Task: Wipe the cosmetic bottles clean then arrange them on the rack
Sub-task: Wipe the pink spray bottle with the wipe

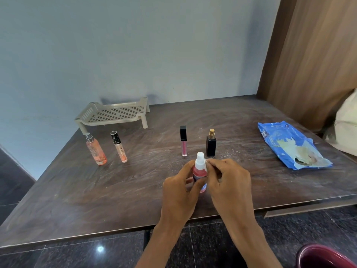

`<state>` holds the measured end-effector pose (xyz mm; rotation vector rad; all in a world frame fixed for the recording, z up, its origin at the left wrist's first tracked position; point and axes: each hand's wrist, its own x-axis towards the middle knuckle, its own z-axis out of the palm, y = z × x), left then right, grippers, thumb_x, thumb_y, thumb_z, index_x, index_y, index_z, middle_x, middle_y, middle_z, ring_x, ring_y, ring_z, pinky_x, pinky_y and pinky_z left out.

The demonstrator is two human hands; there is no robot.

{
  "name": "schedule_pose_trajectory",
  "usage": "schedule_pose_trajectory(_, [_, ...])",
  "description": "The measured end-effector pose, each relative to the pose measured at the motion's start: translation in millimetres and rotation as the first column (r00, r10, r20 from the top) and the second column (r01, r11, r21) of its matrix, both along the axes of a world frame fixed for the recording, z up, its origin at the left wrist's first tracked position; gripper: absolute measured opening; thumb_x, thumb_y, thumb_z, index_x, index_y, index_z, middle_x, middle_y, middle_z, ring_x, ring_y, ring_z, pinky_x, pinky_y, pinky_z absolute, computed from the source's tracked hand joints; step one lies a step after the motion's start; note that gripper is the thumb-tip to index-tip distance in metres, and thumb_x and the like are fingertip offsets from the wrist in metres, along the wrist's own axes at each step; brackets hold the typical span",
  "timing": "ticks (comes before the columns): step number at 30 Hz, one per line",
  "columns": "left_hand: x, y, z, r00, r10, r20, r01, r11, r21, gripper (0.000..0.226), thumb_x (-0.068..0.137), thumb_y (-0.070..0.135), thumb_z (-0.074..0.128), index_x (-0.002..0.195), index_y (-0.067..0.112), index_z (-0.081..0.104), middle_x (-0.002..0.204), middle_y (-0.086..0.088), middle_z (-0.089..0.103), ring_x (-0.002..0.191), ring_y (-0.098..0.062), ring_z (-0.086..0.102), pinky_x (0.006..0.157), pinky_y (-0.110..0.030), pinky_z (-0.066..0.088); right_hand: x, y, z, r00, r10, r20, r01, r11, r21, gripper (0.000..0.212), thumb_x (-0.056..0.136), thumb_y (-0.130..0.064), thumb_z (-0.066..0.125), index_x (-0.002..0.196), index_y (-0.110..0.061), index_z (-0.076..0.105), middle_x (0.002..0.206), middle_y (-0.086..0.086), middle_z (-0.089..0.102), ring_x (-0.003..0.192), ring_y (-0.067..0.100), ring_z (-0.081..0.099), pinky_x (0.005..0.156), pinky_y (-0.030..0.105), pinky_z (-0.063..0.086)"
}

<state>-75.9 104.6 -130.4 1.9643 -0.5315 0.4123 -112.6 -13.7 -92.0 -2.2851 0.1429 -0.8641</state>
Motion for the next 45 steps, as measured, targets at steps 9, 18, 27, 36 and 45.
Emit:
schedule_pose_trajectory(9, [-0.5, 0.6, -2.6, 1.000, 0.017, 0.008, -0.017, 0.998, -0.056, 0.059, 0.081, 0.048, 0.068, 0.134, 0.023, 0.061, 0.114, 0.017, 0.071, 0.103, 0.003, 0.068, 0.086, -0.014, 0.056, -9.5, 5.4, -3.7, 0.999, 0.005, 0.047, -0.005, 1.000, 0.006, 0.014, 0.090, -0.018, 0.068, 0.102, -0.016, 0.074, 0.085, -0.006, 0.066, 0.067, 0.003, 0.058, 0.062, 0.002, 0.042])
schedule_pose_trajectory(18, [-0.9, 0.3, 5.7, 1.000, 0.007, 0.008, -0.008, 1.000, 0.024, 0.053, 0.081, 0.063, 0.062, 0.129, 0.043, 0.048, 0.113, 0.028, 0.063, 0.092, 0.020, 0.060, 0.084, -0.007, 0.051, -9.5, -1.1, -5.5, 0.998, 0.036, 0.051, -0.045, 0.981, 0.190, 0.010, 0.092, -0.024, 0.065, 0.100, -0.021, 0.070, 0.090, -0.014, 0.065, 0.091, -0.009, 0.057, 0.071, 0.003, 0.043])
schedule_pose_trajectory(27, [3.1, 10.2, 8.2, 0.959, -0.212, -0.187, 0.212, 0.977, -0.023, 0.044, 0.096, 0.035, 0.056, 0.139, 0.024, 0.053, 0.121, 0.013, 0.069, 0.110, 0.002, 0.066, 0.092, -0.015, 0.052, -0.3, 1.6, -5.5, 0.998, 0.043, 0.041, -0.051, 0.977, 0.206, 0.011, 0.095, -0.028, 0.060, 0.101, -0.024, 0.068, 0.089, -0.018, 0.067, 0.084, -0.003, 0.063, 0.072, 0.018, 0.052])
schedule_pose_trajectory(36, [-4.0, 0.8, 5.4, 0.999, -0.032, -0.042, 0.029, 0.998, -0.055, 0.052, 0.080, 0.058, 0.061, 0.125, 0.033, 0.058, 0.103, 0.023, 0.069, 0.089, 0.003, 0.071, 0.074, -0.014, 0.058, -15.2, 20.2, -18.6, 0.988, -0.088, 0.124, 0.074, 0.991, 0.112, 0.014, 0.091, -0.016, 0.064, 0.103, -0.015, 0.069, 0.095, -0.009, 0.064, 0.086, 0.005, 0.060, 0.076, 0.001, 0.039])
schedule_pose_trajectory(45, [-3.8, -0.5, 6.8, 0.999, 0.051, 0.015, -0.051, 0.999, 0.005, 0.070, 0.079, 0.068, 0.054, 0.130, 0.021, 0.063, 0.106, 0.007, 0.076, 0.088, -0.003, 0.072, 0.072, -0.004, 0.053, -1.9, 10.4, -11.8, 0.996, -0.086, 0.035, 0.085, 0.996, 0.030, 0.013, 0.095, -0.028, 0.059, 0.102, -0.022, 0.068, 0.091, -0.011, 0.064, 0.084, 0.009, 0.057, 0.068, 0.009, 0.035])
